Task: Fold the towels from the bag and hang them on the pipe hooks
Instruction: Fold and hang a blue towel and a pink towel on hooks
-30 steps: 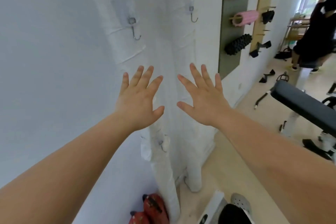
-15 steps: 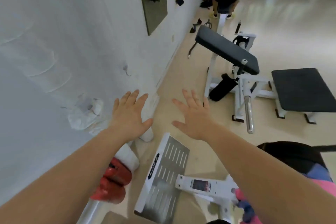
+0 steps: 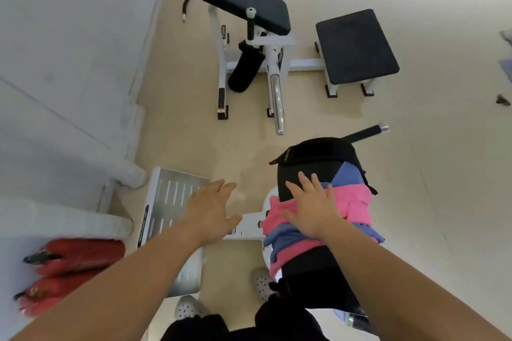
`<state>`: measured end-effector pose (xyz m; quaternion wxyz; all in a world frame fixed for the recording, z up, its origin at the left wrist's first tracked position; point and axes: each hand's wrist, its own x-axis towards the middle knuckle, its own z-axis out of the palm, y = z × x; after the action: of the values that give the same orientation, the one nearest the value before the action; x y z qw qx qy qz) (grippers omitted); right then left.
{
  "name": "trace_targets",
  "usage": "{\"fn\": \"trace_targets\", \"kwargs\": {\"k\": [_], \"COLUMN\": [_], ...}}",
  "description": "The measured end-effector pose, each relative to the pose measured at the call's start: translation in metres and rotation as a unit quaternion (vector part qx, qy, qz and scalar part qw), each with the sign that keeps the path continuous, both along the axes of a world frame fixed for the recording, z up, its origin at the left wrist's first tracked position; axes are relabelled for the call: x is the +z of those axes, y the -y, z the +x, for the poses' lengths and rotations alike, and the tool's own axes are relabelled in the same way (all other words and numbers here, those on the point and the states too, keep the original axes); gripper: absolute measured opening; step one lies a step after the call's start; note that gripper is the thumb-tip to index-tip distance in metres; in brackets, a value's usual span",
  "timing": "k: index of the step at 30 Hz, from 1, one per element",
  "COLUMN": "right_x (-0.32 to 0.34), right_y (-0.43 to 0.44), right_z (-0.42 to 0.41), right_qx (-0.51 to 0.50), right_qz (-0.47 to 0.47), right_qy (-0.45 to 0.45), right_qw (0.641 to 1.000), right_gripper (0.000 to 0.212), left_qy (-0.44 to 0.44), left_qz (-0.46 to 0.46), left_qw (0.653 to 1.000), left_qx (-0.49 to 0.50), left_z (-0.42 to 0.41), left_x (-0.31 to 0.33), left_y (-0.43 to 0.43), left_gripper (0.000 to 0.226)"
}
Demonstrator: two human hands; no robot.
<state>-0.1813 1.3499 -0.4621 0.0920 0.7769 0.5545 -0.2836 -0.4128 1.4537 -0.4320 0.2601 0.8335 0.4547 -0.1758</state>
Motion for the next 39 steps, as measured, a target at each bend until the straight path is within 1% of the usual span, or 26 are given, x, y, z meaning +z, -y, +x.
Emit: {"fn": "trace_targets", "kwargs": {"k": [3,9,12,16,20,22,24,26,29,32,36,39], "right_x": [-0.023,-0.063,-0.076,-0.083,-0.089,-0.091,-0.091,-0.091,-0.092,-0.087,-0.064,-0.047], "right_y": [0.032,0.057,0.065,0.091,0.125,0.137,0.145,0.148,0.146,0.140,0.136,0.134], "right_z": [0.037,0.095,0.109,0.111,0.104,0.102,0.101,0.101,0.101,0.099,0.093,0.092], "right_qx": [-0.048,-0.118,-0.153,-0.178,-0.168,-0.166,-0.158,-0.151,-0.143,-0.114,-0.105,-0.105], "right_qz": [-0.006,0.036,0.073,0.145,0.158,0.159,0.166,0.187,0.220,0.242,0.259,0.256], "right_qy": [-0.005,0.023,0.012,-0.015,-0.037,-0.050,-0.054,-0.048,-0.029,-0.014,-0.019,-0.026], "right_qw": [0.999,0.992,0.986,0.973,0.972,0.972,0.972,0.970,0.965,0.964,0.960,0.961], "right_gripper": [0.075,0.075,0.073,0.057,0.043,0.046,0.046,0.038,0.023,0.015,0.012,0.014], "left_qy": [0.011,0.019,0.028,0.016,0.015,0.014,0.027,0.055,0.040,0.039,0.107,0.158], "left_qz": [-0.049,-0.130,-0.171,-0.206,-0.225,-0.228,-0.204,-0.187,-0.209,-0.196,-0.149,-0.143], "left_qw": [0.999,0.991,0.984,0.977,0.972,0.971,0.976,0.979,0.974,0.976,0.980,0.976], "left_qx": [-0.019,-0.029,-0.035,-0.049,-0.068,-0.070,-0.064,-0.053,-0.082,-0.088,-0.077,-0.049], "left_z": [0.041,0.108,0.138,0.163,0.172,0.174,0.175,0.175,0.174,0.177,0.178,0.174], "left_x": [-0.025,-0.065,-0.082,-0.107,-0.130,-0.136,-0.140,-0.142,-0.145,-0.136,-0.122,-0.104], "left_y": [0.023,0.039,0.041,0.058,0.086,0.098,0.107,0.111,0.110,0.110,0.110,0.108], "left_gripper": [0.079,0.078,0.069,0.072,0.051,0.057,0.062,0.067,0.073,0.060,0.035,0.008]}}
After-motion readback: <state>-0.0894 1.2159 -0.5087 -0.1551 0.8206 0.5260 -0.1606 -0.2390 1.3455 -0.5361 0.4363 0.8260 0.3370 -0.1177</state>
